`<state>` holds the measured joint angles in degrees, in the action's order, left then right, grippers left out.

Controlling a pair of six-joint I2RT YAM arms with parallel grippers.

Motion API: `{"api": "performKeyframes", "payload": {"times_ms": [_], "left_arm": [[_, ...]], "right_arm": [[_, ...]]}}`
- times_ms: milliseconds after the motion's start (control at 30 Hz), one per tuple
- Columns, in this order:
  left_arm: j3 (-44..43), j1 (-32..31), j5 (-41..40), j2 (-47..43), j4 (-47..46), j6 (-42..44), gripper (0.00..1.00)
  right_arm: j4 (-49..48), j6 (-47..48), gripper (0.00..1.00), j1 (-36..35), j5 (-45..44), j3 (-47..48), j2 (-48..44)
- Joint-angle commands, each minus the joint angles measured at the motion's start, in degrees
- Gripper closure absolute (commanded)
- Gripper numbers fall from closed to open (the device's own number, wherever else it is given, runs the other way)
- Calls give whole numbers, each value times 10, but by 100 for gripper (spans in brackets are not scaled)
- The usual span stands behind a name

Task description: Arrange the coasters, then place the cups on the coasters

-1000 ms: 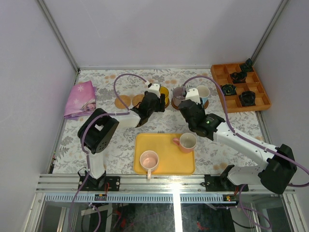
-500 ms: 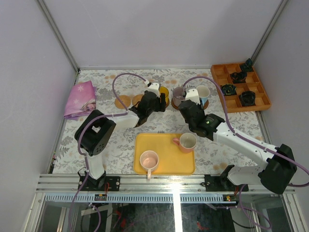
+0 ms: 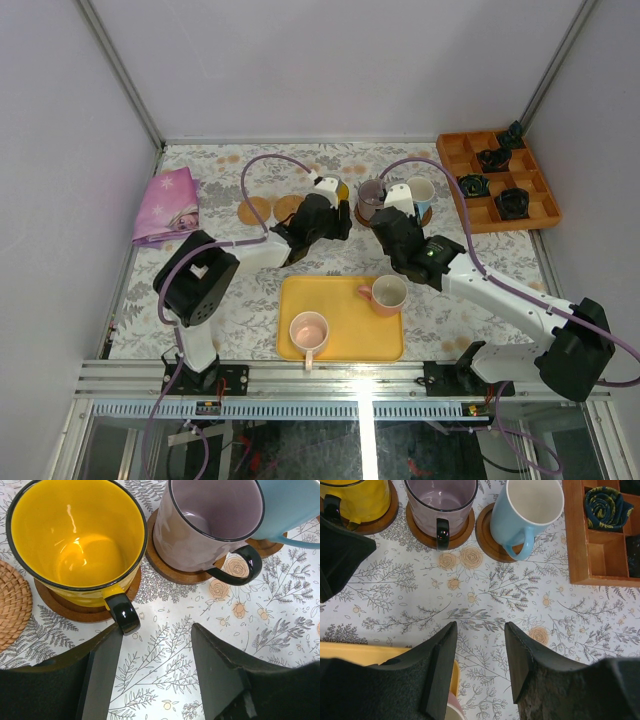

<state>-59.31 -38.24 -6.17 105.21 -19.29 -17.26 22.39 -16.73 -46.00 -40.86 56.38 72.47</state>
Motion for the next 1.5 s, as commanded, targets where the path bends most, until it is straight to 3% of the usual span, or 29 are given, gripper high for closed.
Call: {"api": "performKeyframes", "payload": {"times_ms": [0, 367, 567, 700, 967, 1233, 1467], "left_arm": [[8, -3, -7, -27, -2, -4, 42], [18, -3, -66, -74, 29, 10, 28], [16, -3, -37, -121, 102, 46, 27], [13, -2, 45, -147, 165, 121, 27], [-99, -4, 288, -134, 439, 325, 27], [-81, -3, 442, -153, 496, 461, 27], [-25, -13, 503, -198, 447, 469, 23]], "right_arm": [[-10, -12, 50, 5, 1, -2, -19], [-20, -10, 50, 5, 1, -5, -27], [-16, -14, 48, 5, -11, 13, -41], [2, -34, 48, 5, -25, 27, -46], [74, -106, 48, 6, -37, 42, -52], [101, -162, 48, 6, -30, 4, -85], [119, -187, 48, 6, -21, -13, -85]]}}
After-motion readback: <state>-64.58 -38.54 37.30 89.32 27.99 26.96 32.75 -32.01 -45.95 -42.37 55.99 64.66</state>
